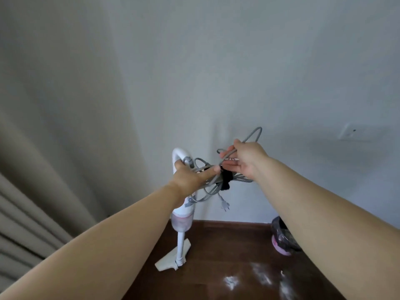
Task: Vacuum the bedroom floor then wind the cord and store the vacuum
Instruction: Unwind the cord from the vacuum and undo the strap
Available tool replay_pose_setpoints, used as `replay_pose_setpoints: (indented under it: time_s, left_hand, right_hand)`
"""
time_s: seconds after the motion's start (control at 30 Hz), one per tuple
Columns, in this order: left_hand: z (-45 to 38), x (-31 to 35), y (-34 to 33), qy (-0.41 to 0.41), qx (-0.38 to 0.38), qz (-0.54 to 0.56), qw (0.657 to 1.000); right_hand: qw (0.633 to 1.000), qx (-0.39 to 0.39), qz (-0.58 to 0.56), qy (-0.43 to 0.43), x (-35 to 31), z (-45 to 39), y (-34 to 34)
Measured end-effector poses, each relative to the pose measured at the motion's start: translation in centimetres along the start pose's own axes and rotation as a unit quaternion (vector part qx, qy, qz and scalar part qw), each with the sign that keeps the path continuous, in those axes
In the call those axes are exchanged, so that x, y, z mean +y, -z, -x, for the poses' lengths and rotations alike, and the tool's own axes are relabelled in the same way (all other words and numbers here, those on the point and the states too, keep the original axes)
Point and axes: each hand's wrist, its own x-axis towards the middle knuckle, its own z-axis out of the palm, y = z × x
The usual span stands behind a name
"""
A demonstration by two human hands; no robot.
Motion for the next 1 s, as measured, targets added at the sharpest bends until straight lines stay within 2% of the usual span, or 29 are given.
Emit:
replay_pose_setpoints:
  time_s: [0.07,0.27,0.37,0.43,0.57,0.67,0.73,0.77,0.8,0.87,1.0]
  left_hand:
    - [0.0,-0.4,-0.9,-0.013,0.019,-0.044,0.999]
    - [-1.0,-1.0,-1.3,-0.016,0.078,-0.025,0.997]
    - [-1.4,-1.1,-0.7,0.001,0.088,-0.024,0.996]
    - [-1.5,-1.0,-0.2,0.008,0.09,-0.021,0.996]
    - [-1.7,-0.8,0.6,0.02,0.074,-0.011,0.997]
    - [-1.5,-0.8,0.9,0.024,0.056,0.006,0.998]
    - [-1.2,-0.8,0.9,0.016,0.05,-0.012,0.999]
    - [-1.1,-0.8,0.9,0.011,0.05,-0.026,0.998]
    - [-1.0,-0.8,1.0,0.007,0.051,-0.033,0.998]
    - [-0.9,-0.8,1.1,-0.004,0.051,-0.046,0.998]
    - [-0.8,-0.8,1.6,-0.011,0.05,-0.066,0.997]
  right_hand:
    - [1.0,-0.001,0.002,0.01,0.2,0.1,-0.1]
    - [0.996,-0.083,-0.023,0.022,0.7,-0.4,0.4]
    - [0.992,-0.021,0.117,0.035,2.0,-1.4,1.4]
    - [0.975,0.005,0.219,0.031,3.2,-1.8,2.3]
    - [0.951,-0.106,0.288,0.04,5.0,-2.4,1.8]
    - [0.91,-0.115,0.385,0.101,5.4,-3.4,0.3]
    - [0.851,-0.07,0.491,0.176,5.5,-3.9,-0.4]
    - [0.832,-0.06,0.51,0.211,5.5,-4.0,-0.8]
    - [0.833,-0.072,0.504,0.219,5.3,-4.0,-1.1]
    - [0.845,-0.128,0.489,0.175,5.0,-4.0,-1.4]
    - [0.833,-0.209,0.51,0.056,4.2,-4.1,-1.5]
